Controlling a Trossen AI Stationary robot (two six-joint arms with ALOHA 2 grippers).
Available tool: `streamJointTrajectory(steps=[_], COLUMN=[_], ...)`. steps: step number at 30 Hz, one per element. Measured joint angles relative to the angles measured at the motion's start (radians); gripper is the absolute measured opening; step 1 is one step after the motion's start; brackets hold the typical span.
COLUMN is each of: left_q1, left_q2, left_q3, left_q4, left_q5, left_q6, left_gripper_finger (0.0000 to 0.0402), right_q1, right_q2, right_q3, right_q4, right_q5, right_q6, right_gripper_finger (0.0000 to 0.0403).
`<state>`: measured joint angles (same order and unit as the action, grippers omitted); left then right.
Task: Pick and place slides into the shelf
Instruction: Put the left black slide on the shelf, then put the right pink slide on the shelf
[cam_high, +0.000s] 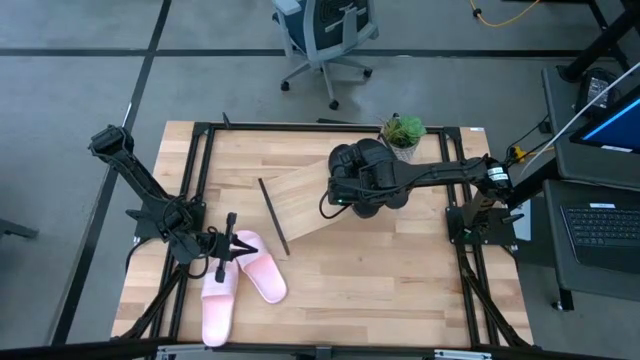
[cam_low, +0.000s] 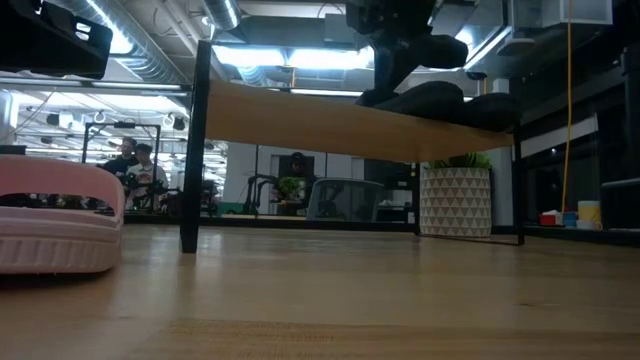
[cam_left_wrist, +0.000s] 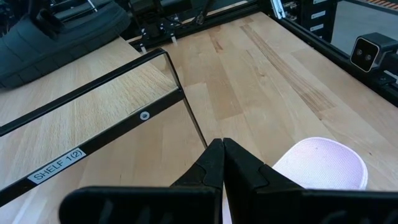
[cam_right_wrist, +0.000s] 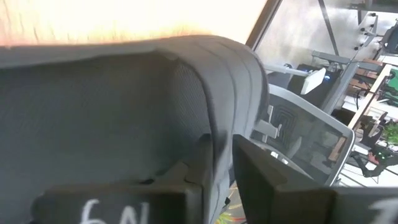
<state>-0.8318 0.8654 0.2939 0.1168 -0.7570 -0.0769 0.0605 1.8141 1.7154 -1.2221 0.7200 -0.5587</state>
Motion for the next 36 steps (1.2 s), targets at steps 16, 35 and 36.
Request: streamJointTrajectory(steps=[16,35,36], left_q1=[0.0,0.0,0.0], left_q2=[0.0,0.0,0.0], left_q3=[0.0,0.0,0.0], left_q4=[0.0,0.0,0.0], left_q5=[0.0,0.019,0.019], left_q6=[0.0,-0.003,-0.003], left_gripper_finger=[0.0,0.0,0.0], right_q1=[0.0,0.01,0.01], right_q2=[0.0,0.0,0.0], right_q3=[0.0,0.019,0.019], right_q4=[0.004,-0.078,-0.087], right_q5=[0.044,0.038,0.038], right_q6=[0.0,0.056,0.058], right_gripper_finger=[0.0108,0.0122,0.0122])
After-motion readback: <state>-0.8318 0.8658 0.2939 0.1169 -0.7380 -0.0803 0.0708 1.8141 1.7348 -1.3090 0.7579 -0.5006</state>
